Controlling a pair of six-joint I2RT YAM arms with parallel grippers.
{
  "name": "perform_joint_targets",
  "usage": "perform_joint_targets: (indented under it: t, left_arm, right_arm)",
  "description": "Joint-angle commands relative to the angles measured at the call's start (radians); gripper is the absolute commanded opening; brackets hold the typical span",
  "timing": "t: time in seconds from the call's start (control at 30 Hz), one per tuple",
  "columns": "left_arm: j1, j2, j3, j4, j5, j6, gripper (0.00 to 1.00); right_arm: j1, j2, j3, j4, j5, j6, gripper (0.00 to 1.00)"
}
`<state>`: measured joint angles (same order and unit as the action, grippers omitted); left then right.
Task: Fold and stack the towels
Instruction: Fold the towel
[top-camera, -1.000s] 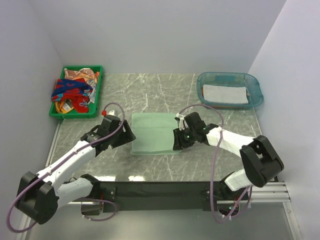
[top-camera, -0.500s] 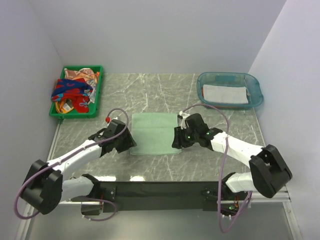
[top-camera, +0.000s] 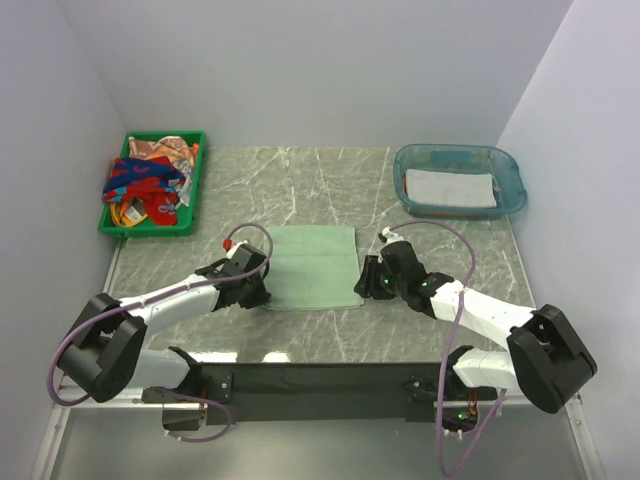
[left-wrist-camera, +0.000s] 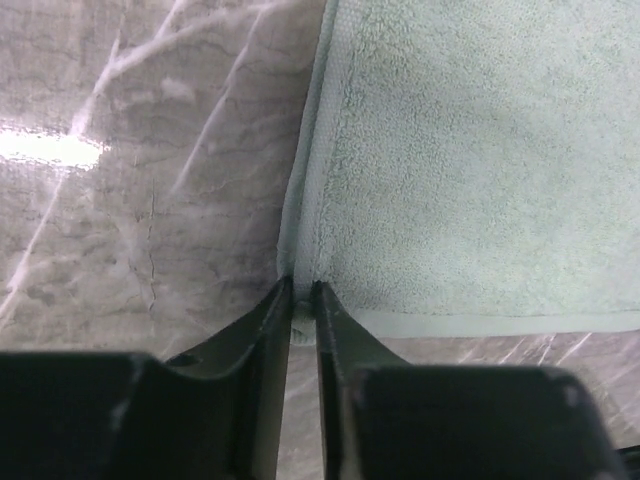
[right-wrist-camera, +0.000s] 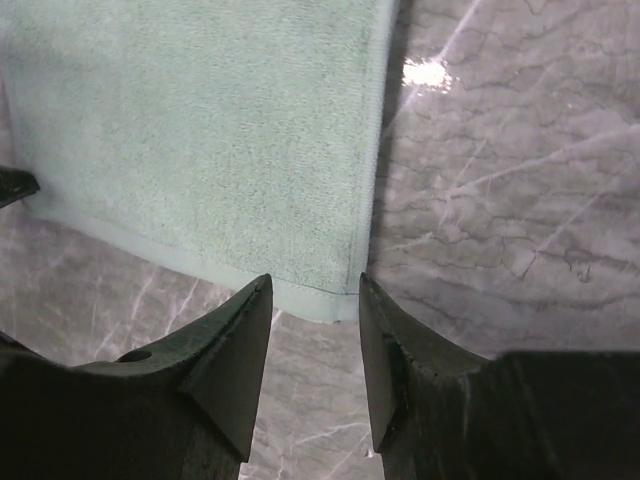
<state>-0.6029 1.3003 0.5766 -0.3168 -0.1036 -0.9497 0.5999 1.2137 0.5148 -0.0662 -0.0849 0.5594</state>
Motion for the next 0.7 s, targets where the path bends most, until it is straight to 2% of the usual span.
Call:
perform_joint_targets:
  t: [0.0,0.1,0.47,0.57,0.67]
  left_arm:
    - [-0.017,0.016,0.017,0.012,-0.034,-0.001,0.20]
    - [-0.029,0.011,0.028,-0.007,-0.048,0.000,0.21]
    - [-0.048,0.013,0.068,-0.057,-0.087,0.014,0.34]
    - [-0.049,0.013,0.068,-0.053,-0.087,0.017,0.34]
    - [-0.052,0.020,0.074,-0.047,-0.081,0.020,0.32]
  right_arm:
    - [0.003,0.012,-0.018,0.060,0.046,0.071,0.47]
    - [0.005,0.024,-0.027,0.062,0.047,0.089,0.46]
    - [0.005,0.138,-0.021,0.065,0.016,0.119,0.43]
    - [0.005,0.144,-0.029,0.065,0.007,0.123,0.39]
    - [0.005,0.129,-0.027,0.085,0.005,0.122,0.27]
